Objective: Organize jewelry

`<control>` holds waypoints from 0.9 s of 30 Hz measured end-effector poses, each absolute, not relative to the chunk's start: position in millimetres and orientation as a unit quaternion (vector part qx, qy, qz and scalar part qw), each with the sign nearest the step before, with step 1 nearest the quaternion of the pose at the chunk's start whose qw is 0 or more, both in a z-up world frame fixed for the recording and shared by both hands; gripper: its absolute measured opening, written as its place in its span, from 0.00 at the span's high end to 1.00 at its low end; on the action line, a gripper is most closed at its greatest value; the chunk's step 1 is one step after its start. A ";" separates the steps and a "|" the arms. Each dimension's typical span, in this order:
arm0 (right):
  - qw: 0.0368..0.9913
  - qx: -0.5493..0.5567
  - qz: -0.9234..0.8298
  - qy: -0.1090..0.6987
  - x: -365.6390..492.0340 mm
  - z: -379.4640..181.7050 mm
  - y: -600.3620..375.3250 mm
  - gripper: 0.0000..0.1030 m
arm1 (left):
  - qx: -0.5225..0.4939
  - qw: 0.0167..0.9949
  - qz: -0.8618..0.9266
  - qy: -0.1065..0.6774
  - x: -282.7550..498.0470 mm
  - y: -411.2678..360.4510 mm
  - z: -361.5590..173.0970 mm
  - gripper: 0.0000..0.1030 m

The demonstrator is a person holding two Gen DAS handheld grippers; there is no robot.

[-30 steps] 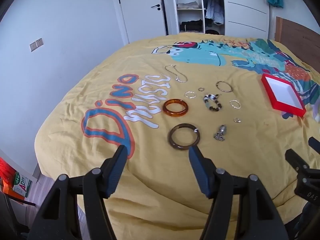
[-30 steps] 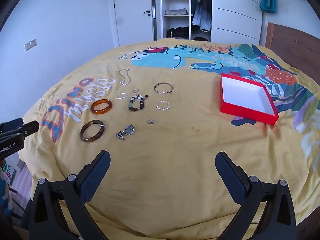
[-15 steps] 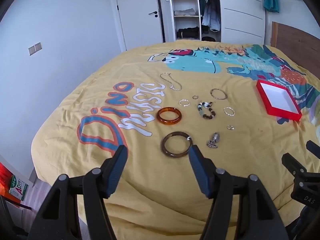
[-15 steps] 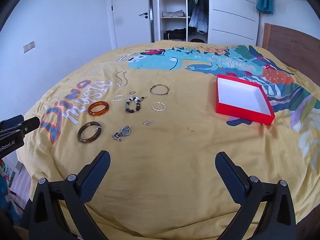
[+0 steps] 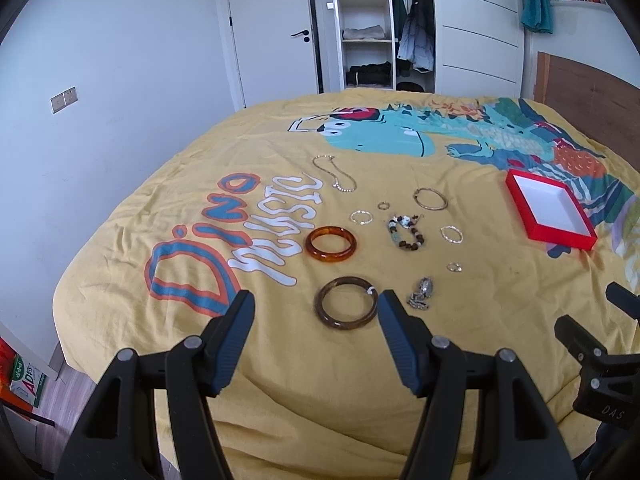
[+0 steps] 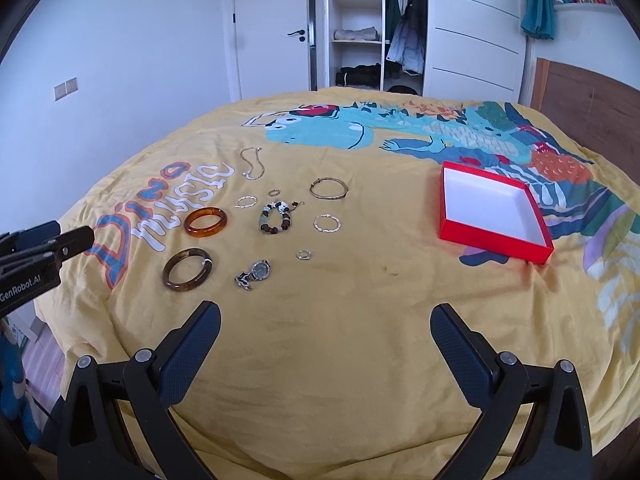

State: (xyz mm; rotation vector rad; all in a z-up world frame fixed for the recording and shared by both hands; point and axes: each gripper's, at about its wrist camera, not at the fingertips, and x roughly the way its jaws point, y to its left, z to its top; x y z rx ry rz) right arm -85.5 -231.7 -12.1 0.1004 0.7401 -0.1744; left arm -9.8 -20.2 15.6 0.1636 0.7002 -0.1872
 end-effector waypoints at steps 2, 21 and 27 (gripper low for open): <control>0.928 0.048 -0.085 0.360 -87.6 -10.8 -227.7 0.00 | 0.077 0.932 -0.090 0.342 -6.6 -19.7 15.3 0.40; 0.926 0.045 -0.065 0.369 -61.1 -25.8 -227.9 0.00 | 0.082 0.927 -0.079 0.356 23.8 -18.7 2.7 0.40; 0.924 0.049 -0.061 0.374 -55.9 -31.3 -231.4 0.00 | 0.092 0.923 -0.082 0.366 28.7 -24.4 -5.2 0.40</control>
